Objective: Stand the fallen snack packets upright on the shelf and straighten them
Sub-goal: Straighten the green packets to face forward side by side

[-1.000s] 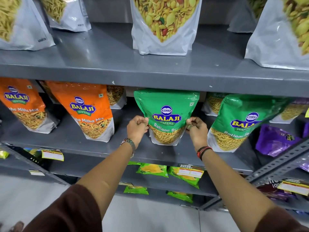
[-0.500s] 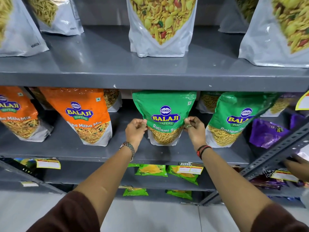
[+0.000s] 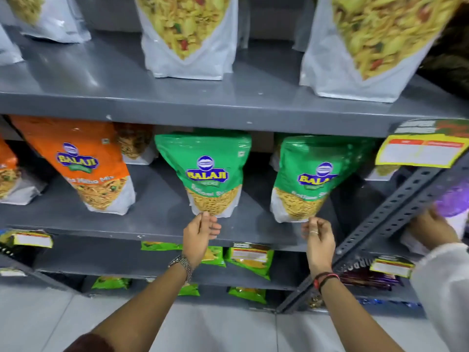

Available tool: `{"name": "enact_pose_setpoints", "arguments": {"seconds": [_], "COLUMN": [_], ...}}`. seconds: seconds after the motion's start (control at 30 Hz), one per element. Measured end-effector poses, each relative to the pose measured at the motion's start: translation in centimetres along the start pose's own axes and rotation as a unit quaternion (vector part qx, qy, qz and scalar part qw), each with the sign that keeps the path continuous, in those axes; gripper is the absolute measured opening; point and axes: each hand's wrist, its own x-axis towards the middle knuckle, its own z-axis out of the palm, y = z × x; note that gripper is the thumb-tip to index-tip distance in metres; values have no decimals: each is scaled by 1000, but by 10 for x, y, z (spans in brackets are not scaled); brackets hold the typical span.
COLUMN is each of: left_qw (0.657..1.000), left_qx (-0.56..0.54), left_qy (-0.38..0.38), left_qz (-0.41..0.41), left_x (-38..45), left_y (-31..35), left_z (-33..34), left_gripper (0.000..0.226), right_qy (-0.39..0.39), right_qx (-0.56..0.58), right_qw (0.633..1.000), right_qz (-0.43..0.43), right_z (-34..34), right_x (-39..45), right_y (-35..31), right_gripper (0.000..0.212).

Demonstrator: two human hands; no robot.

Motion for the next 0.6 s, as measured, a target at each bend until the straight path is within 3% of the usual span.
{"name": "enact_pose_setpoints", "arguments": {"seconds": [0.1, 0.23, 0.33, 0.47, 0.6], "left_qw": [998, 980, 968, 972, 972], "left_qx": [-22, -35, -55, -91, -96], "left_qy": [-57, -182, -218, -181, -174], "left_qz": [-14, -78, -111, -121, -127], "left_x": [-11, -16, -20, -18, -16], "left_y": [18, 53, 74, 79, 76], "left_z": [42, 97, 126, 150, 154], "left_gripper": [34, 59, 95, 65, 66], "right_qy": [5, -62, -92, -132, -142], "right_qx": [16, -41, -40, 32, 76], "right_qw": [1000, 994, 991, 978, 969], "right_qz": [17, 84, 84, 158, 188], "right_z": [-20, -25, -24, -20, -21], "right_x": [34, 72, 85, 91, 86], "right_y": [6, -9, -21, -20, -22], "right_gripper": [6, 47, 59, 76, 67]}}
